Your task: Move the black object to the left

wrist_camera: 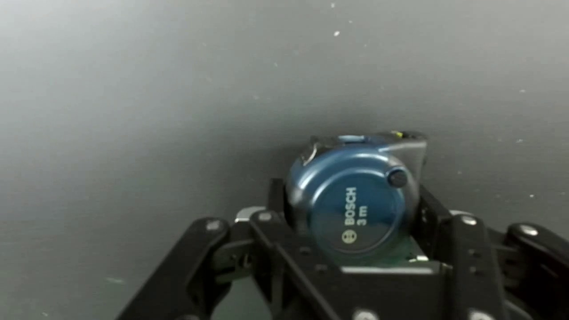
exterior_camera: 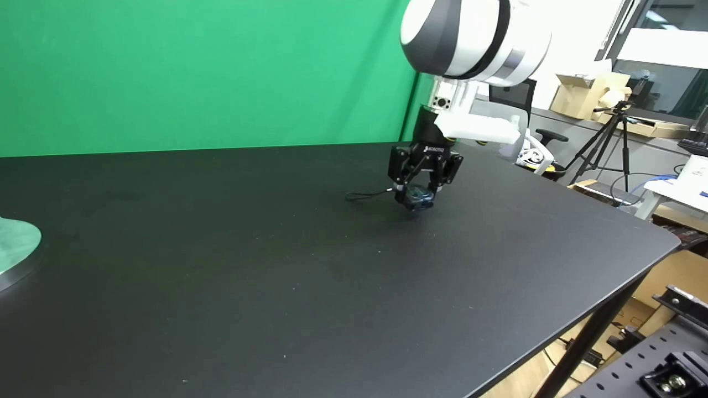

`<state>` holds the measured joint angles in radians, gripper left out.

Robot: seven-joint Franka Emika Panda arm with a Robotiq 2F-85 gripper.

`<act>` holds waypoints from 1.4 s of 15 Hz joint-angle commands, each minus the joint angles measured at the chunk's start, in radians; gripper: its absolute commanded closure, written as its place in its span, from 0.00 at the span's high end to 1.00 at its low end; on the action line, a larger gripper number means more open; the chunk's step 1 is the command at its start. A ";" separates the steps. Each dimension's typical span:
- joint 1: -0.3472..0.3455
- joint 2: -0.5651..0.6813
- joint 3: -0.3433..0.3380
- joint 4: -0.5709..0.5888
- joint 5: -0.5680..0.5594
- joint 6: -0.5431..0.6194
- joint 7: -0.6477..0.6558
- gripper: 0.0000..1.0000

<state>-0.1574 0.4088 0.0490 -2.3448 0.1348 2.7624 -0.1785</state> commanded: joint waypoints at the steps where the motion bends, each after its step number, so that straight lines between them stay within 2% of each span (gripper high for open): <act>1: -0.016 -0.007 0.088 0.033 0.004 -0.023 -0.139 0.43; 7: -0.030 0.028 0.219 0.057 0.018 -0.046 -0.338 0.43; 14: 0.040 0.080 0.170 0.067 -0.085 -0.052 -0.315 0.43; 15: 0.047 0.079 0.162 0.072 -0.097 -0.055 -0.305 0.46; 16: 0.054 0.079 0.154 0.075 -0.106 -0.055 -0.297 0.92; 19: 0.068 0.075 0.136 0.078 -0.124 -0.052 -0.279 1.00; 21: 0.077 0.070 0.123 0.083 -0.133 -0.055 -0.264 1.00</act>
<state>-0.1046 0.4795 0.1992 -2.2898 0.0334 2.7301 -0.5008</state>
